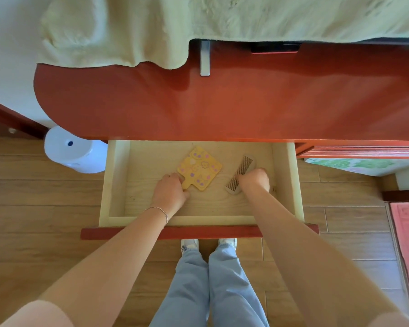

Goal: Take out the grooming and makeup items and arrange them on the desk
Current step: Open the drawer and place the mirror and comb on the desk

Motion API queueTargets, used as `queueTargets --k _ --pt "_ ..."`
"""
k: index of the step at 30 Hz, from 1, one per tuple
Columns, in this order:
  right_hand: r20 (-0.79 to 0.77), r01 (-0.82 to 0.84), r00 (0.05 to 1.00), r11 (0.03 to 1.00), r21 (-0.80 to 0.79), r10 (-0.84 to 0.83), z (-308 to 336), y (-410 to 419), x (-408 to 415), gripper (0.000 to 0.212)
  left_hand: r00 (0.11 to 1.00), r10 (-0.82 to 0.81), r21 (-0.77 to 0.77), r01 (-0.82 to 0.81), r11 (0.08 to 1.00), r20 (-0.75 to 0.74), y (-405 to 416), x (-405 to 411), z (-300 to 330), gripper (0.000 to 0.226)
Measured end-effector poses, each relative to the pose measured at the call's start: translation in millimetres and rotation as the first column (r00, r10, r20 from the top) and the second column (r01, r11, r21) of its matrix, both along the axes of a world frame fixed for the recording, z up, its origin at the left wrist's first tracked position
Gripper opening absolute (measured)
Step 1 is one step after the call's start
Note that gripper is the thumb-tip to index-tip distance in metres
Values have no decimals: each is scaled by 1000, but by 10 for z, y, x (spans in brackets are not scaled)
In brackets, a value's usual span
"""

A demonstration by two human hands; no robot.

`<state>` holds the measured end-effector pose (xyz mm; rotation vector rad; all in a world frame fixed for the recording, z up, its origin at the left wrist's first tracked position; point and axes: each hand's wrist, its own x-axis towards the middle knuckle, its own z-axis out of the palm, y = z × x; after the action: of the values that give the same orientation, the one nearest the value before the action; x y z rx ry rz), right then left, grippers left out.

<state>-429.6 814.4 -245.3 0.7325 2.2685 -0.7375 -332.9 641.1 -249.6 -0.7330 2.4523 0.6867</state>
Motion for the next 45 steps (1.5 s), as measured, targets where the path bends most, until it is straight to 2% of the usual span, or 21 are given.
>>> queueTargets --k 3,5,8,10,14,18,22,26,31,35,36,39,40,43,45 --pt "61 55 997 996 -70 -51 9 25 -24 37 996 85 134 -87 987 17 -16 7 41 24" --pt "67 61 996 989 -138 -52 25 54 -26 19 992 119 277 -128 952 48 -27 7 97 13" --pt "70 54 997 980 -192 -41 74 100 -12 14 964 248 535 -260 804 97 -59 17 178 12" --pt "58 40 998 972 -233 -27 147 133 15 4 934 336 628 -335 702 123 -72 20 243 16" --pt "55 65 997 935 -347 -49 301 263 93 6 954 261 697 -286 658 146 -68 19 437 14" --pt "50 37 999 908 -417 -18 534 476 141 15 969 188 794 -239 559 160 -134 -4 651 14" --pt "60 30 998 836 -547 3 916 708 165 13 984 100 845 -179 505 149 -193 -49 906 19" --pt "-21 11 999 776 -630 -31 1203 893 62 15 996 74 874 -79 479 49 -138 -136 1156 21" --pt "-138 -5 982 719 -695 -126 1447 915 -269 16 965 250 896 -37 442 -83 88 -379 1422 20" --pt "-170 0 970 700 -714 -172 1540 836 -569 15 878 477 936 -141 323 -33 274 -688 1571 19" --pt "-158 20 968 682 -731 -197 1559 798 -639 15 859 510 927 -155 340 -43 324 -774 1596 19" --pt "-122 68 963 653 -755 -240 1587 673 -833 18 843 527 851 -195 488 -109 465 -1001 1591 14" --pt "-108 84 962 650 -755 -250 1579 642 -893 20 833 544 841 -220 494 -102 507 -1061 1579 14" --pt "-109 102 959 681 -725 -260 1542 566 -1092 26 791 611 850 -298 434 -35 610 -1219 1523 11" --pt "-109 111 958 697 -709 -264 1511 525 -1224 26 794 607 821 -320 473 -40 663 -1313 1471 8"
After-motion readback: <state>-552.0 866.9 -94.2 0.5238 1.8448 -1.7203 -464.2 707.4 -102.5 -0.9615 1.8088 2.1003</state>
